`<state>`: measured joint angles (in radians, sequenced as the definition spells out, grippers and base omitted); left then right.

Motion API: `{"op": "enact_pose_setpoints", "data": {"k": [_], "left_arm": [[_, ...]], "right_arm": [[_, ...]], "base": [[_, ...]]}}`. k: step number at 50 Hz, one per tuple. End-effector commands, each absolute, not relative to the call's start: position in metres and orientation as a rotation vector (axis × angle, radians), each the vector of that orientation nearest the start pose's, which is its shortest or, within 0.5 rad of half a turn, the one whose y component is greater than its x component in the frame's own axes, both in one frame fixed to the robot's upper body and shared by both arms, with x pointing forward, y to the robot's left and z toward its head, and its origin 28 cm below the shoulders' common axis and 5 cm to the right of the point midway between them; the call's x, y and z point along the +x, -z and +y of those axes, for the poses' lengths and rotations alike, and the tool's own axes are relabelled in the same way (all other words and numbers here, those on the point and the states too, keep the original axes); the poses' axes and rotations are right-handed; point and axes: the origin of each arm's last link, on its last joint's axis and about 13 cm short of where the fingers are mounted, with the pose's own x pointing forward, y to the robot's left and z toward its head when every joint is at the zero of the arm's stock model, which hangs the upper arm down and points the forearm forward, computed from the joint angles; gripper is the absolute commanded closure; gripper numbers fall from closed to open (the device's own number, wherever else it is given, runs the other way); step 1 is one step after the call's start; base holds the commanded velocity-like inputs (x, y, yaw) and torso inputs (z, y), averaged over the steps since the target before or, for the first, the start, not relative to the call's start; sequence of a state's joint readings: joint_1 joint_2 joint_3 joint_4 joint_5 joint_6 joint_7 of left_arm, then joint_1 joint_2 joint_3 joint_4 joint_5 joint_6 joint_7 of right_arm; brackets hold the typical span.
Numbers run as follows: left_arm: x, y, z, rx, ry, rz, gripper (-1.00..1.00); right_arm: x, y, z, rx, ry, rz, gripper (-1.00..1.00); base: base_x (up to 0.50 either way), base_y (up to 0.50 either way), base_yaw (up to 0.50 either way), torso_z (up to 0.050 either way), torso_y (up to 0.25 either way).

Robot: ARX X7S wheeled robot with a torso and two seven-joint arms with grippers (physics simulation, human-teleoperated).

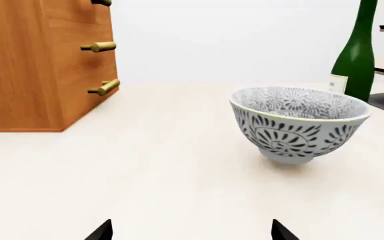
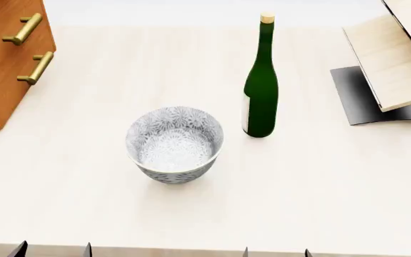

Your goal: Put the wine bottle on the wine rack.

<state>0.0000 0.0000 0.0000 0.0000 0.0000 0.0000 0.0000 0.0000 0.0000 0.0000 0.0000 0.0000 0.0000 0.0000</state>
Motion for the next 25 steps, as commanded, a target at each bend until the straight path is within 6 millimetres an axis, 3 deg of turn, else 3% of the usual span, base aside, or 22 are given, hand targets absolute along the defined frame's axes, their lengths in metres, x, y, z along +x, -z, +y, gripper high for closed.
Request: {"op": "enact_pose_setpoints", "data": {"k": [1, 13, 25], "left_arm": [[0.211, -0.013, 0.206, 0.000, 0.000, 0.000, -1.00], [0.210, -0.013, 0.205, 0.004, 0.003, -0.003, -1.00], [0.204, -0.031, 0.204, 0.007, 0.007, -0.061, -1.00]], "right_arm": [[0.210, -0.013, -0.096, 0.000, 0.000, 0.000, -1.00], [0.211, -0.016, -0.097, -0.005, 0.005, -0.011, -1.00], [0.204, -0.038, -0.097, -0.022, 0.007, -0.096, -1.00]], "base": [[0.00, 0.00, 0.00, 0.000, 0.000], [0.00, 0.00, 0.00, 0.000, 0.000], [0.00, 0.00, 0.00, 0.000, 0.000]]}}
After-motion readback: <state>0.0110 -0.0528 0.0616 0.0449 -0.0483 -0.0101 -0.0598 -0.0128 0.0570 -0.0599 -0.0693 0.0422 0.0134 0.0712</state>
